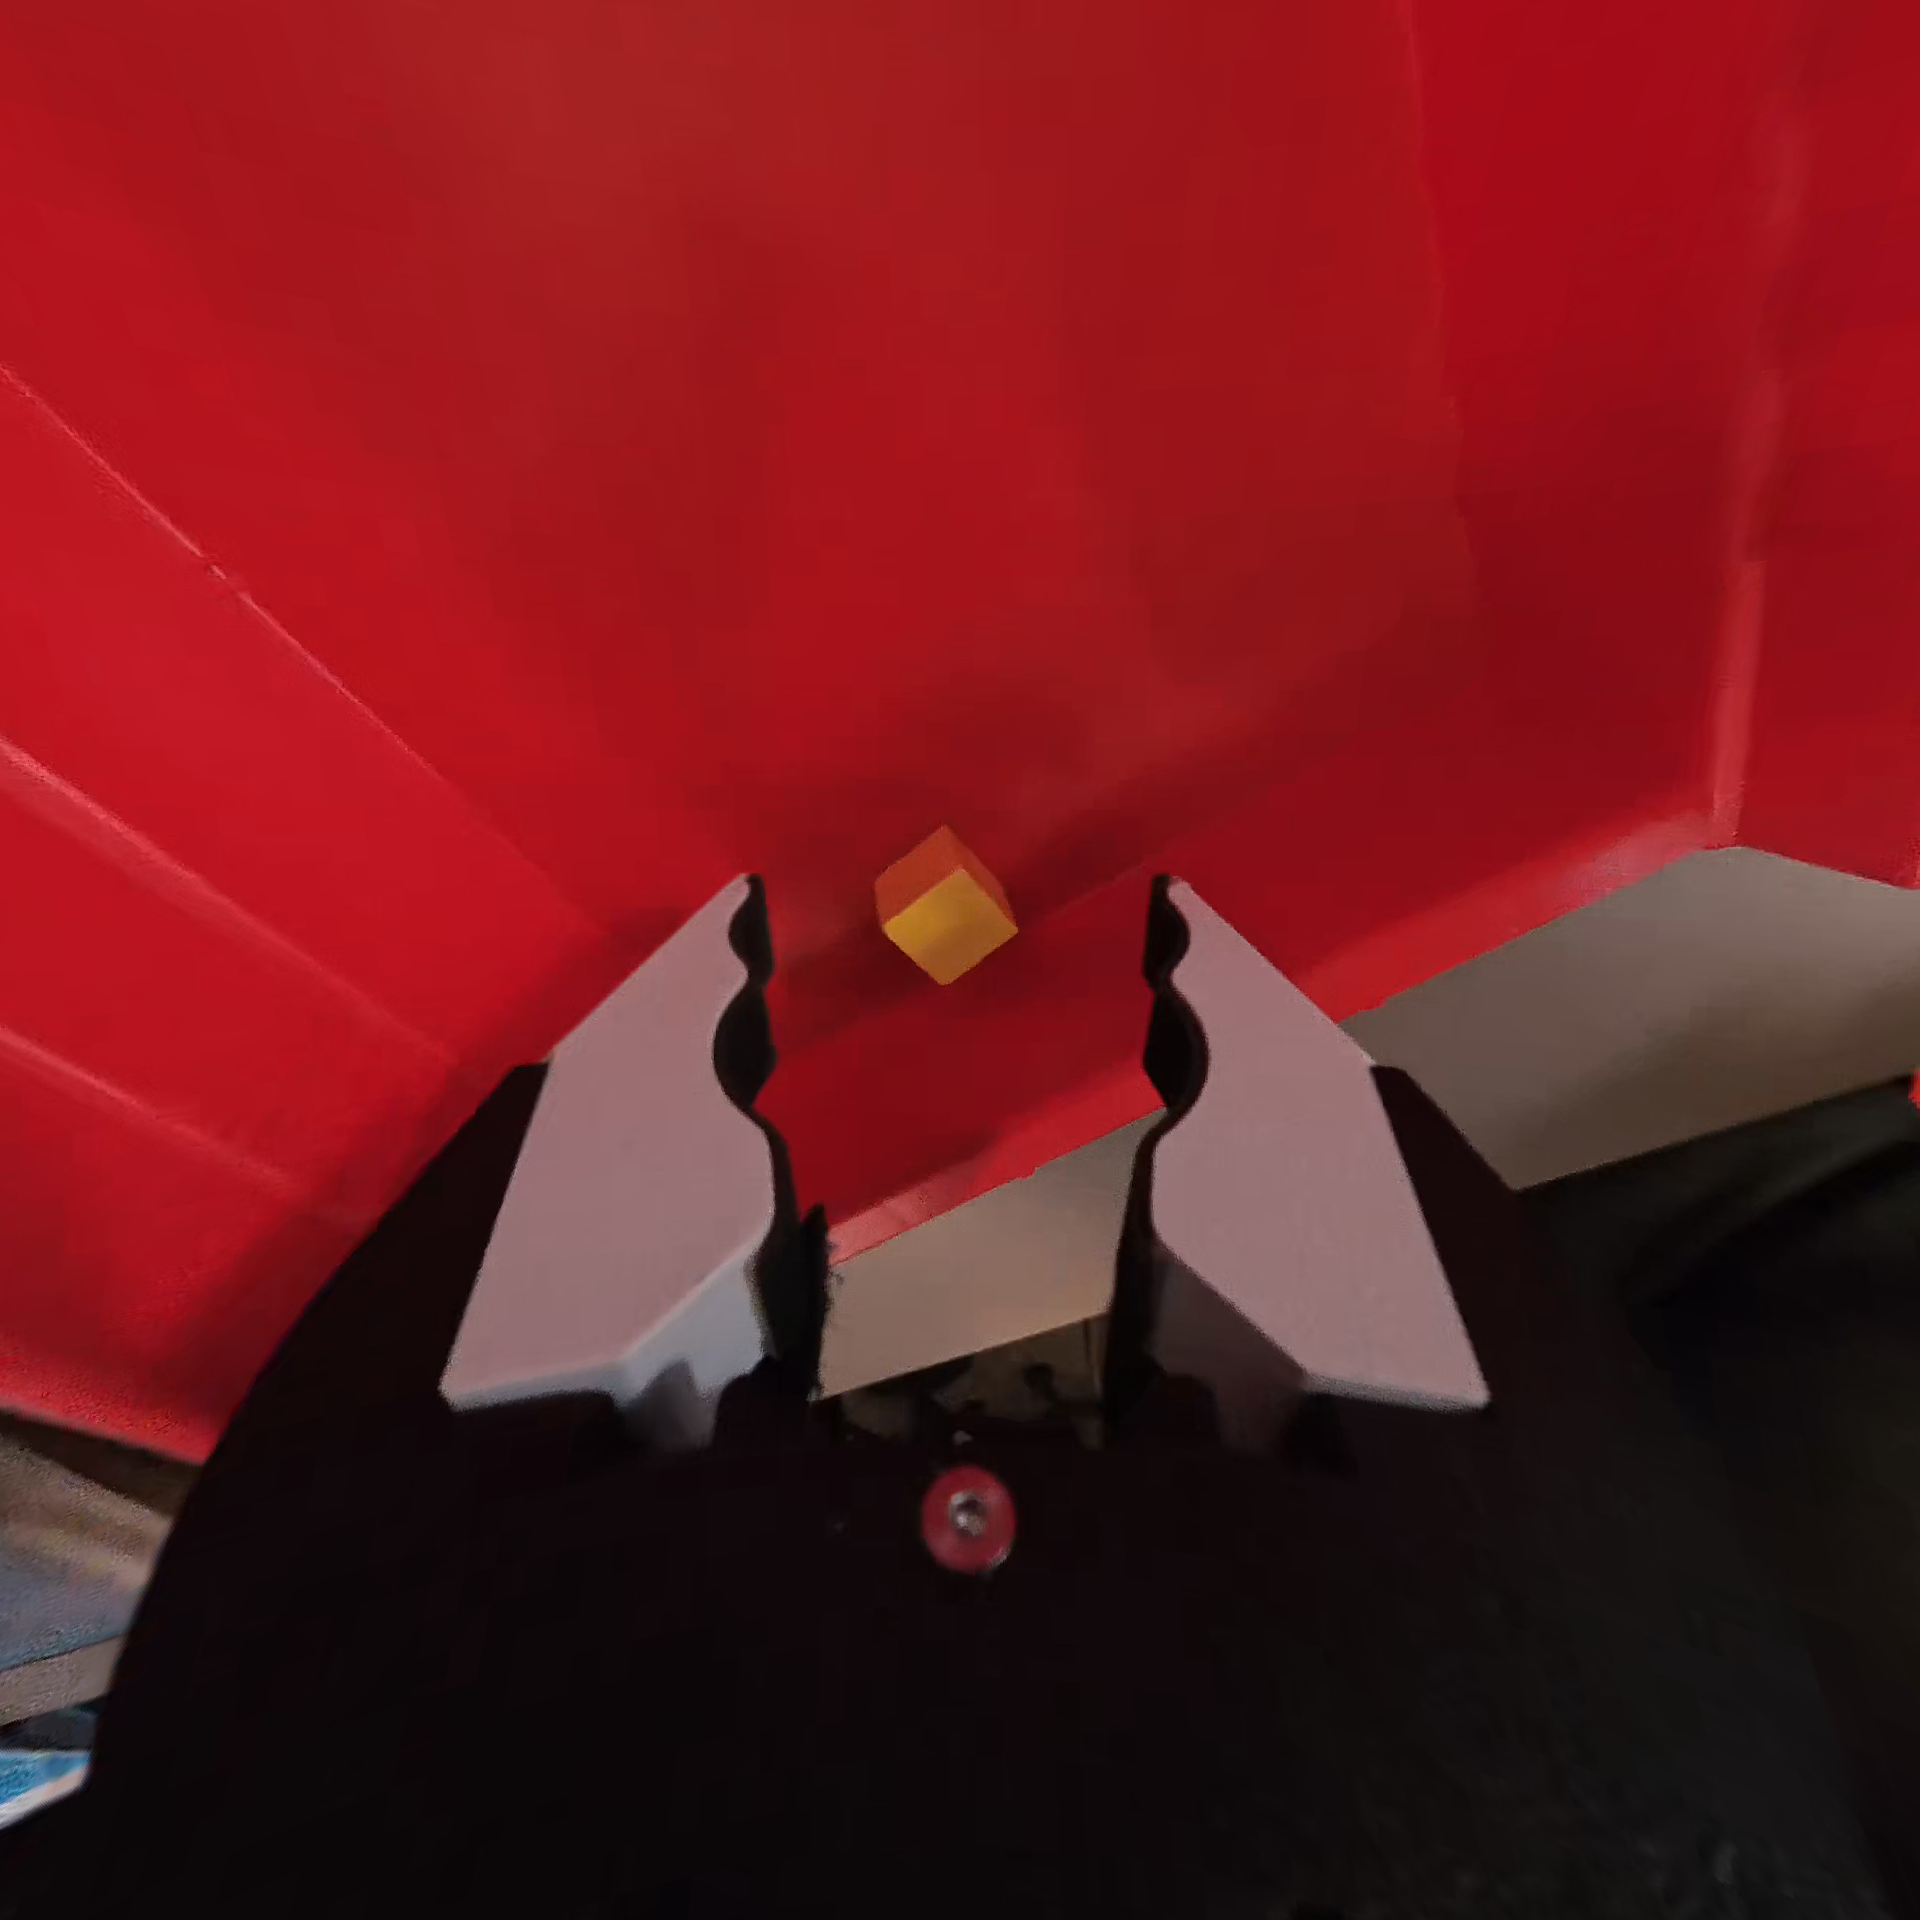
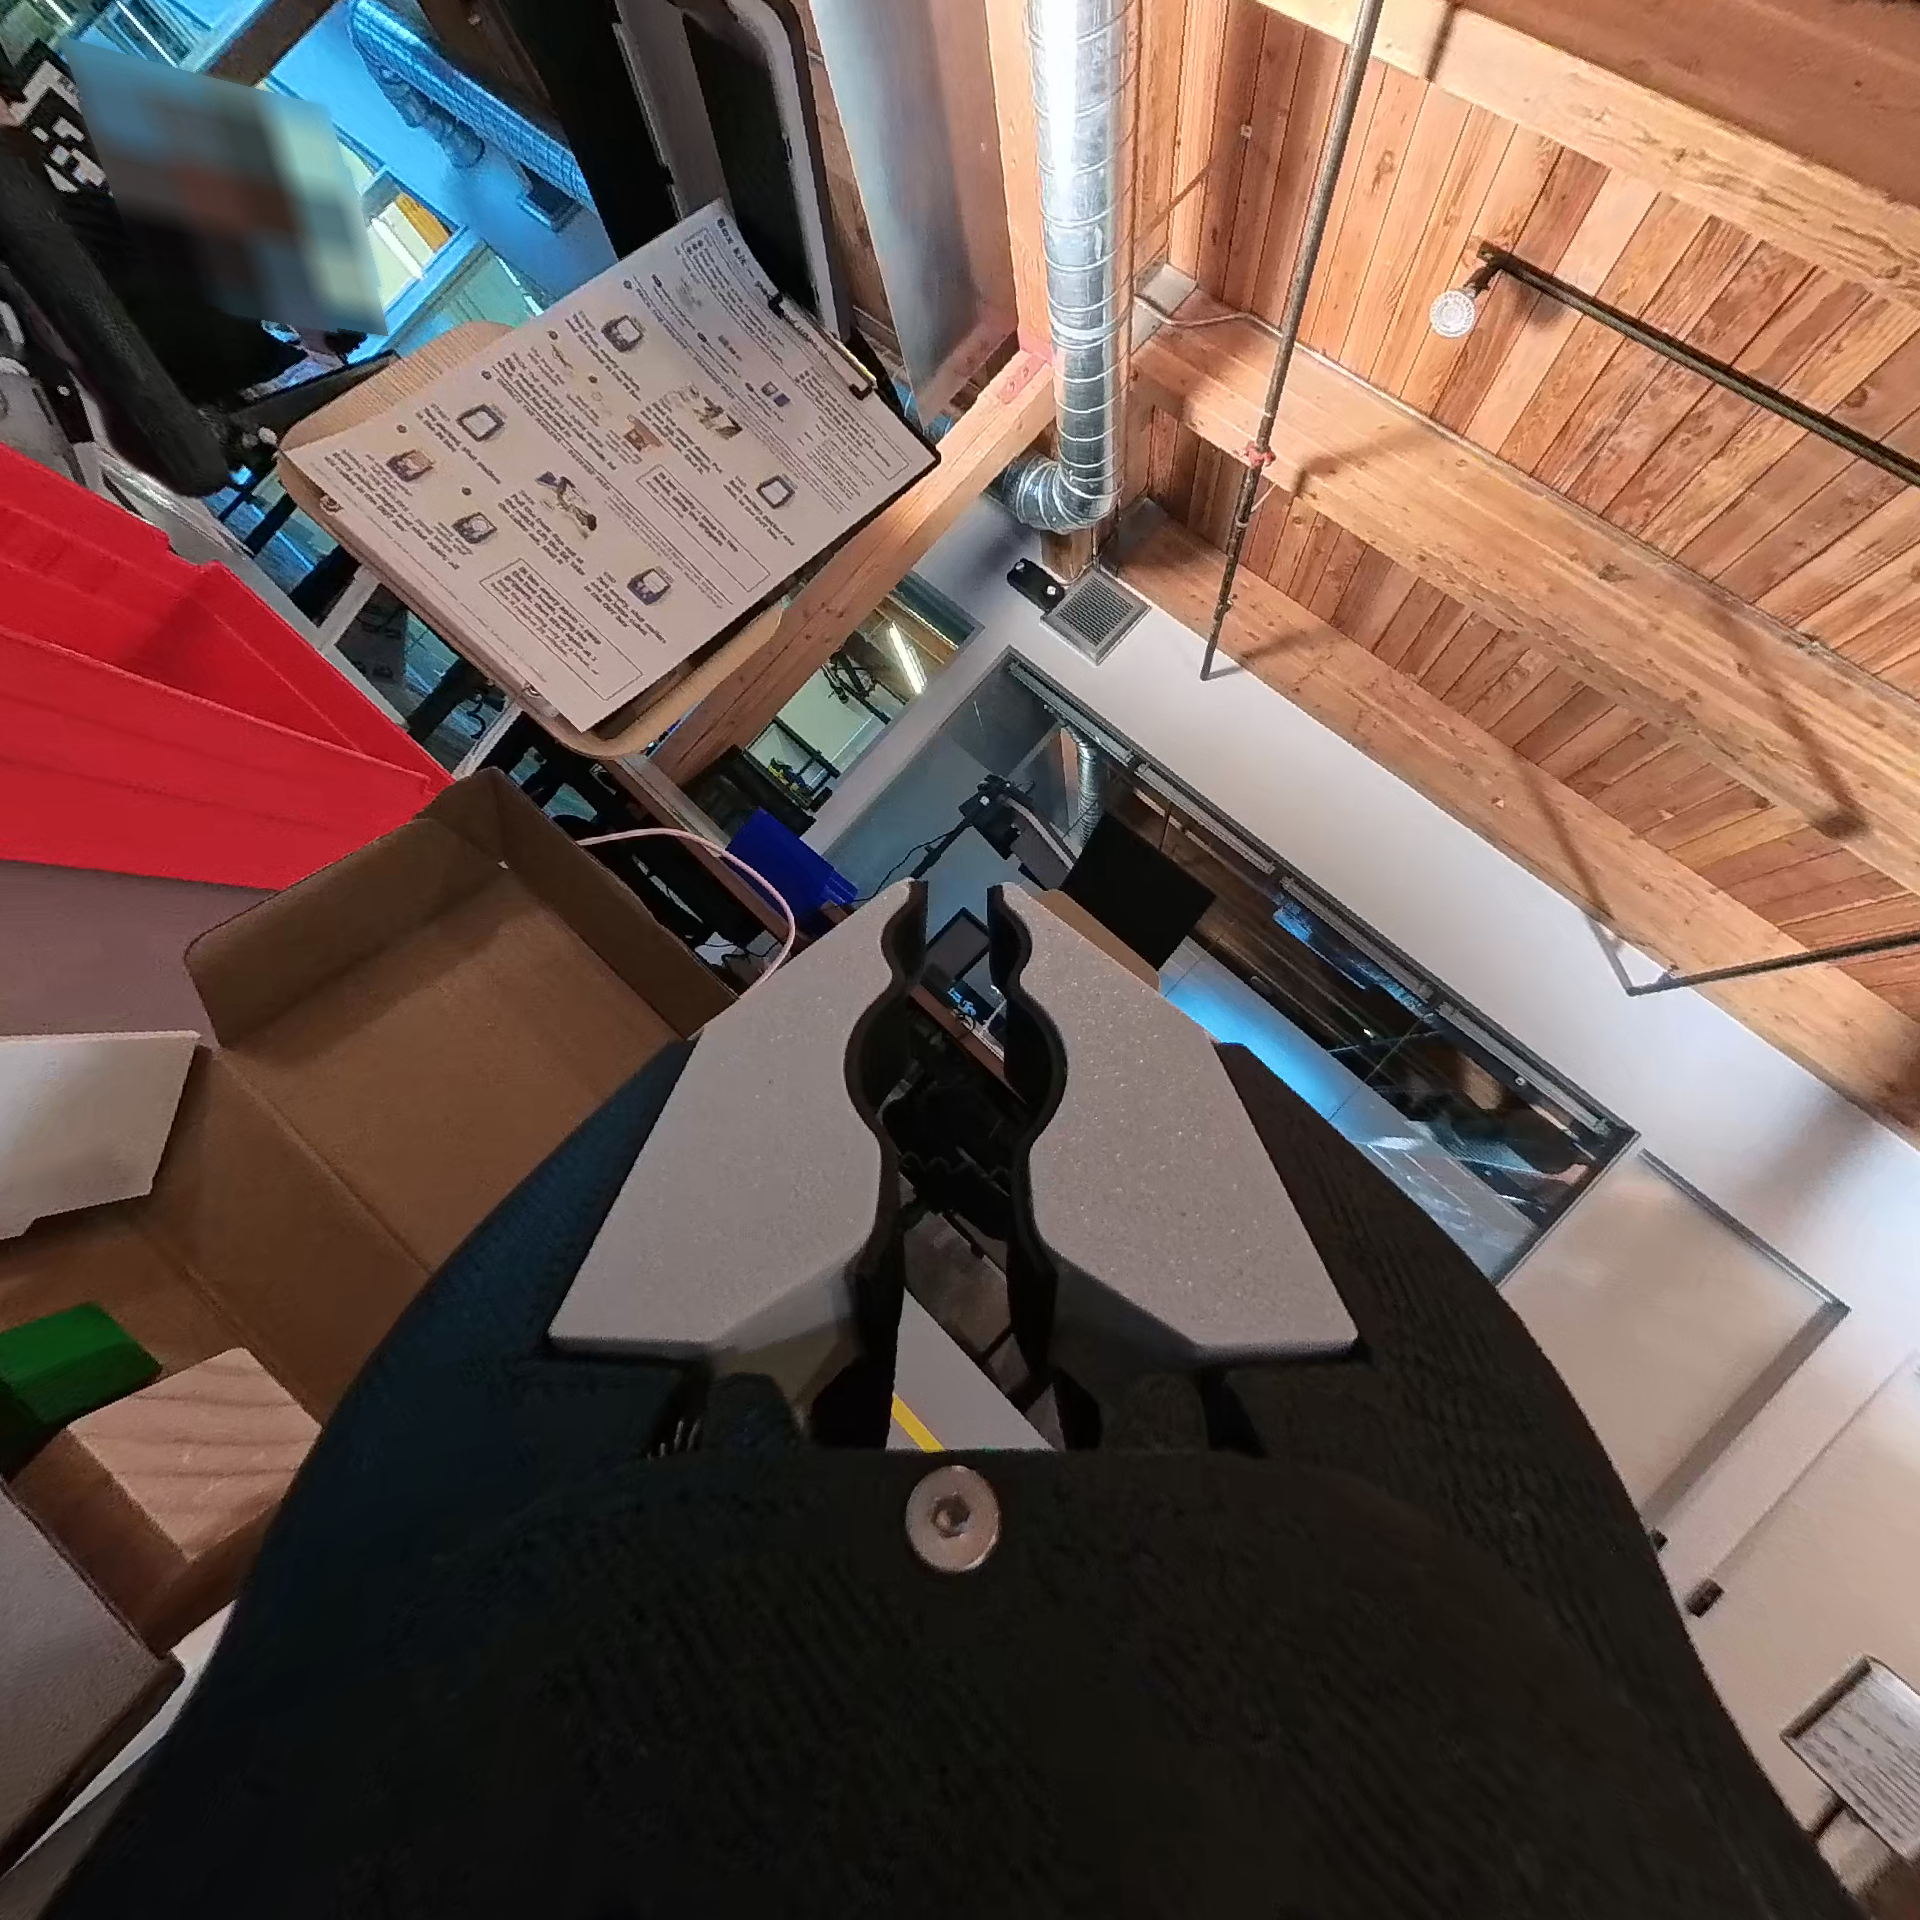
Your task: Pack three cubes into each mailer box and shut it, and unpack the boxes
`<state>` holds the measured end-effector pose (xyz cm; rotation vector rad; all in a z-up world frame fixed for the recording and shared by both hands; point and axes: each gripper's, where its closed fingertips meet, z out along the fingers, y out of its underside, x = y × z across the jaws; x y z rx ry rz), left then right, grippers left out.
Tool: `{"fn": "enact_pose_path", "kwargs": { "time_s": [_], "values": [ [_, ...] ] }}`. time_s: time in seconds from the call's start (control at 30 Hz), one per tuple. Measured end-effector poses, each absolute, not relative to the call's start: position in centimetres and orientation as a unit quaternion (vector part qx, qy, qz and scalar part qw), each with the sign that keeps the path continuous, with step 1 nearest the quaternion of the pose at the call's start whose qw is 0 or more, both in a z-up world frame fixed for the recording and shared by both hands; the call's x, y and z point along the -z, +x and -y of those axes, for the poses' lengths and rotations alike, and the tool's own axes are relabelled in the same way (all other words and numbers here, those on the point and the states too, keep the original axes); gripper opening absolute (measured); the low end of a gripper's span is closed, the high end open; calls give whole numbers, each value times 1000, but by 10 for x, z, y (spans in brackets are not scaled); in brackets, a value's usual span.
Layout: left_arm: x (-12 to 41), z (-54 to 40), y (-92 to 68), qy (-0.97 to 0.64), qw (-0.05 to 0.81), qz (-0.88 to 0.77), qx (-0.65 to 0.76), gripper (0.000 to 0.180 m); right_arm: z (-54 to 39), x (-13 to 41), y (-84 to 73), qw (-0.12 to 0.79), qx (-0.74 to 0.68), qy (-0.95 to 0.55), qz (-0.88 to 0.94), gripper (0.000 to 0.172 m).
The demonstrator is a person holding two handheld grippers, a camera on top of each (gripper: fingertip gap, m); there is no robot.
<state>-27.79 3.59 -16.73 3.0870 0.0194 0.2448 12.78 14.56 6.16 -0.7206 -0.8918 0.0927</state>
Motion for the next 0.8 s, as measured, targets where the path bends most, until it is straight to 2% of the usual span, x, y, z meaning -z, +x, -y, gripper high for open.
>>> {"fn": "enact_pose_path", "kwargs": {
  "time_s": [0.13, 0.23, 0.27, 0.4, 0.53, 0.63, 0.73, 0.8],
  "values": [
    [176, -30, -272, 992, 40, -25, -119, 70, -146, -62, 128, 839, -44, -341, 422, 9],
    [180, -24, -276, 994, 55, -14, -98, 50, -146, -62, 129, 840, -44, -341, 420, 9],
    [180, -21, -275, 993, 61, -5, -96, 30, -146, -62, 129, 840, -44, -341, 421, 10],
    [177, -24, -274, 995, 49, 36, -77, 28, -146, -62, 128, 839, -44, -341, 421, 10],
    [146, -48, -273, 996, -33, 84, -9, 27, -146, -61, 128, 839, -42, -342, 421, 10],
    [95, -77, -250, 978, -160, 132, 29, 27, -147, -61, 129, 839, -41, -343, 421, 10],
    [47, -98, -191, 938, -275, 211, 10, 27, -148, -61, 129, 839, -40, -343, 420, 10],
    [34, -103, -138, 903, -309, 298, -6, 27, -148, -61, 129, 838, -38, -344, 421, 9]
  ]
}}
